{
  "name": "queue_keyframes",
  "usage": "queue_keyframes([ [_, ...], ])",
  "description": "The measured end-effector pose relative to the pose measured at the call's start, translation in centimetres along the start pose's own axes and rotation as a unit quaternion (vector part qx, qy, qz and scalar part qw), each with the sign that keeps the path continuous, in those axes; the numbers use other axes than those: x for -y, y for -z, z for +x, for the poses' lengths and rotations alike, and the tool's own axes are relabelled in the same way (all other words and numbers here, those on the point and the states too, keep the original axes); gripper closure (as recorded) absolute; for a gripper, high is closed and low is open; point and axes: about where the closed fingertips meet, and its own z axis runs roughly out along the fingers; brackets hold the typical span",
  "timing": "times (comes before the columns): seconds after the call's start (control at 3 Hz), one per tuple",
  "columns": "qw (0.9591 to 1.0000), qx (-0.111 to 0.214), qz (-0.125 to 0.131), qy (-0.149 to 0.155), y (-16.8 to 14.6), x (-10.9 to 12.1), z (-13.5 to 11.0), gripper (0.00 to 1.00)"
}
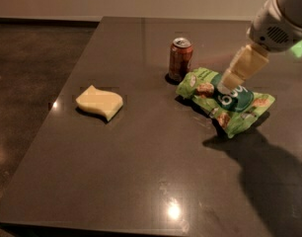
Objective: Move coke can near sponge
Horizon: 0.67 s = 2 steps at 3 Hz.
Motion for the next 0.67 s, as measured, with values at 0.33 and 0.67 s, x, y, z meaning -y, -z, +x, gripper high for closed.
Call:
queue_keyframes([
  [0.33,0.998,0.03,0.013,-0.054,-2.4,2.4,-2.6,0.0],
  [0.67,0.9935,0.056,0.038,-0.092,-5.2,4.2,-4.9,0.0],
])
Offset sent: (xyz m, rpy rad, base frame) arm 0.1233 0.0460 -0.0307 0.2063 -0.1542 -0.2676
